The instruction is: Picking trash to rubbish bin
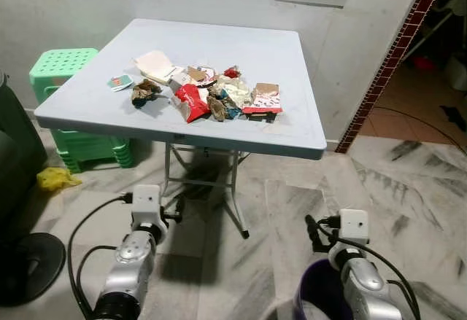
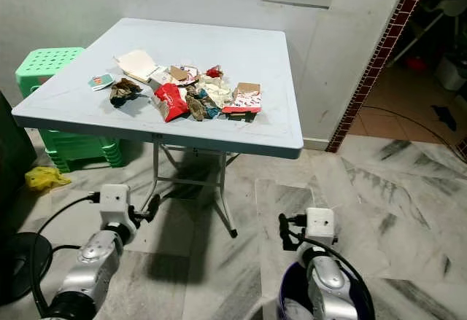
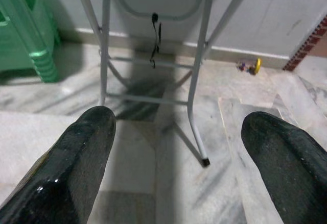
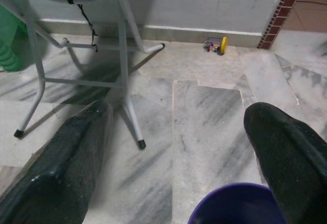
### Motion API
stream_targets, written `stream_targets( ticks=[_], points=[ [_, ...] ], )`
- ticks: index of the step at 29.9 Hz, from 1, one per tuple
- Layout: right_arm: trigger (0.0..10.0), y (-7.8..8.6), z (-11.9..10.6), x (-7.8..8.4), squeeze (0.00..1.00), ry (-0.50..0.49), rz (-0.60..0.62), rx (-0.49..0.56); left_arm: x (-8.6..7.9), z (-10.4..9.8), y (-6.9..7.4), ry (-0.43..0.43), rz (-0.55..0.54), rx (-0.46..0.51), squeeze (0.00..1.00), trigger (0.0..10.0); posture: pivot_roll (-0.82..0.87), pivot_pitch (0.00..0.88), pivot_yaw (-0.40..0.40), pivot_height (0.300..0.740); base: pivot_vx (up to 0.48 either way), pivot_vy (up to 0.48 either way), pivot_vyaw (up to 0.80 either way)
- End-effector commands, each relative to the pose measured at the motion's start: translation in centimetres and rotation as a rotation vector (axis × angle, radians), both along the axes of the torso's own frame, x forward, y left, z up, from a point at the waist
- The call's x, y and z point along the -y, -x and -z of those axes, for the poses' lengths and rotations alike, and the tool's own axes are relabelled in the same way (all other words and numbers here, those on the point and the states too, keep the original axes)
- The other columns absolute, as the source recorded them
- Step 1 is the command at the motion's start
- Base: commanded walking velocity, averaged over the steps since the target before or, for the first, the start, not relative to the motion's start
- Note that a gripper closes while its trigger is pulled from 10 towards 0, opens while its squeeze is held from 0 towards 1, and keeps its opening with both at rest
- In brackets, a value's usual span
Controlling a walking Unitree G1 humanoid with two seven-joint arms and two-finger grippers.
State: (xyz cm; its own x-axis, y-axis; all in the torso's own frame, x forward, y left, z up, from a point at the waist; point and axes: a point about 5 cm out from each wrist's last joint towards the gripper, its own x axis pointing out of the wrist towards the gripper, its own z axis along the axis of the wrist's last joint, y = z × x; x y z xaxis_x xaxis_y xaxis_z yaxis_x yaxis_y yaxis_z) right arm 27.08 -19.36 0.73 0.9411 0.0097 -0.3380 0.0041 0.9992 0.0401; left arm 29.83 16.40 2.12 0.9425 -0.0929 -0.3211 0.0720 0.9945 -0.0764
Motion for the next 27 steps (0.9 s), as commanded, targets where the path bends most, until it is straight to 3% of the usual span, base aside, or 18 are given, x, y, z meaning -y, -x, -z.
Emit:
stream_targets(
  ticks=[1,6,13,21,23,27],
  points=[
    [10.0,-0.1,0.1,0.1,0.0,-0.002,-0.003,-0.003,0.0,-0.2,-0.3,-0.003,-0.002,0.012,0.0,10.0,-0.02,0.022,-0.056,0.74,0.0,0.0,0.0],
    [10.0,0.0,-0.5,0.1,0.0,-0.005,-0.006,0.045,0.2,-0.5,-0.3,-0.018,0.02,0.037,0.0,10.0,-0.02,0.015,-0.057,0.74,0.0,0.0,0.0],
    [10.0,-0.2,-2.7,0.2,0.0,0.011,-0.023,0.165,0.4,-2.2,-0.5,0.026,0.048,0.132,0.0,10.0,-0.03,0.01,-0.056,0.74,0.0,0.0,0.0],
    [10.0,-3.4,-9.5,0.1,0.0,0.025,-0.023,0.411,0.2,-7.8,-2.9,0.026,0.059,0.313,0.0,10.0,-0.02,0.0,-0.048,0.74,0.0,0.0,0.0],
    [10.0,-3.4,-9.5,0.1,0.0,0.025,-0.023,0.411,0.2,-7.8,-2.9,0.026,0.059,0.313,0.0,10.0,-0.02,0.0,-0.048,0.74,0.0,0.0,0.0],
    [10.0,-3.9,-12.5,-0.1,0.0,0.049,-0.069,0.523,0.3,-10.3,-3.8,0.01,0.081,0.387,0.0,10.0,-0.02,0.0,-0.047,0.74,0.0,0.0,0.0]
  ],
)
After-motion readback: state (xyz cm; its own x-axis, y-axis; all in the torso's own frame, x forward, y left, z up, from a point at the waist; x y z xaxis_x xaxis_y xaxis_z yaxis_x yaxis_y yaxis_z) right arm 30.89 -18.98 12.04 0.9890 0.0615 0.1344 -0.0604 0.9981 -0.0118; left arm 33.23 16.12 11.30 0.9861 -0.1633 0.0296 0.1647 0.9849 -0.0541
